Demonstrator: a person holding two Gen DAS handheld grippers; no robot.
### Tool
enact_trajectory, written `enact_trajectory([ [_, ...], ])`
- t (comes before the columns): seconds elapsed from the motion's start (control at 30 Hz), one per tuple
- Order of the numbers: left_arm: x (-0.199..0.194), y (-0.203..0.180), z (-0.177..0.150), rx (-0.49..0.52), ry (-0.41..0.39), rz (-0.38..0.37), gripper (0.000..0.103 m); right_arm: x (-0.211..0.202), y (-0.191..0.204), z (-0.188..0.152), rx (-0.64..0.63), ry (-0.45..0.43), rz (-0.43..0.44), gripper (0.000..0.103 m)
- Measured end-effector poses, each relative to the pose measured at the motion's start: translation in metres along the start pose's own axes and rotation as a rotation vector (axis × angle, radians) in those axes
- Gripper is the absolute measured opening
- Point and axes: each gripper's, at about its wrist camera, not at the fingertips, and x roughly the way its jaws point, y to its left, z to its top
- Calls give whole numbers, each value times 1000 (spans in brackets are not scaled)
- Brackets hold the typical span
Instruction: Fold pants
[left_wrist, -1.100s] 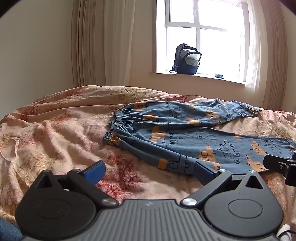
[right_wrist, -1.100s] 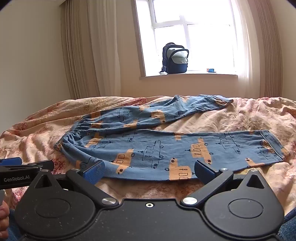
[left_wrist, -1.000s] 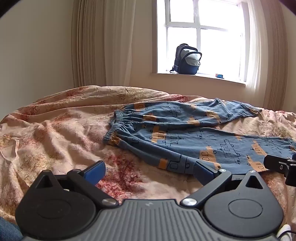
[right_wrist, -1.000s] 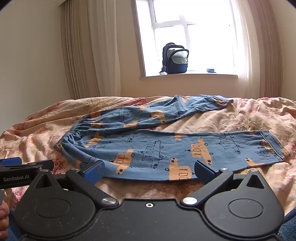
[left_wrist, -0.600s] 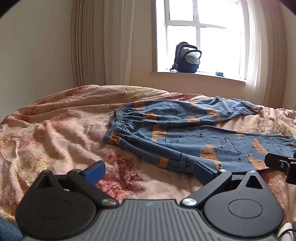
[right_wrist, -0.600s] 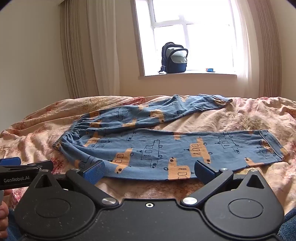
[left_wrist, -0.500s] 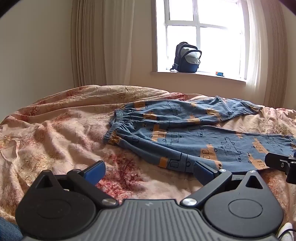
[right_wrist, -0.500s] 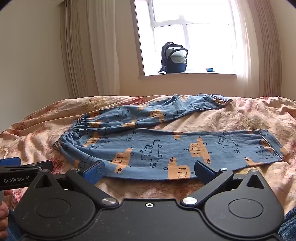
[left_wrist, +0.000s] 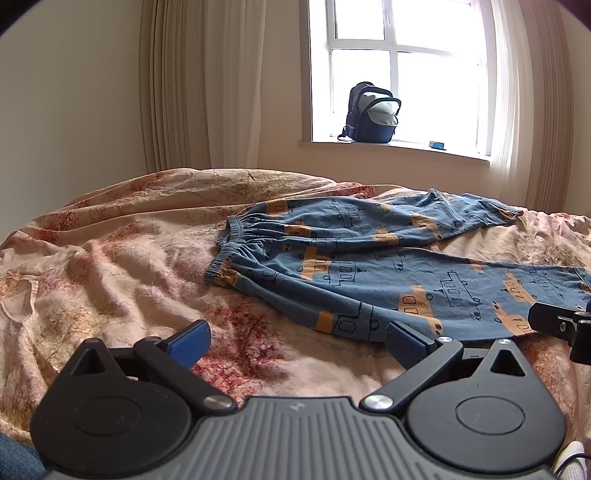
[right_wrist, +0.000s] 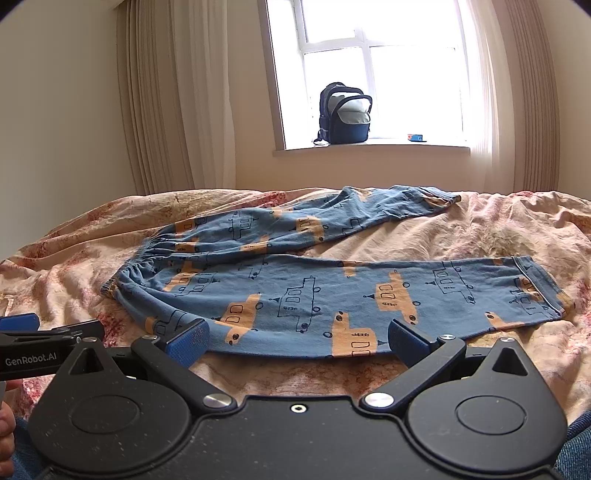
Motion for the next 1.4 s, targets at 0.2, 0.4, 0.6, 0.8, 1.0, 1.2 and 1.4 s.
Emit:
enact_trajectory([
  [0.2,0,-1,0,5,-2,-1,103,0,0,0,0,0,0,103],
  [0.4,0,-1,0,4,-1,0,103,0,0,0,-1,1,0,103],
  [0.6,0,-2,-1,7,-2,1,103,0,0,0,-1,1,0,103],
  [0.8,0,-3,-1,10,-1,2,103,0,0,0,-1,1,0,103],
  [1.0,0,-4,-1,14,-2,-1,103,1,0,0,-2,1,0,103],
  [1.2,-1,-4,-1,13,-1,-1,103,1,0,0,-2,2,-1,103],
  [1.4,-1,-4,-1,15,-1,-1,103,1,0,0,-2,2,-1,103],
])
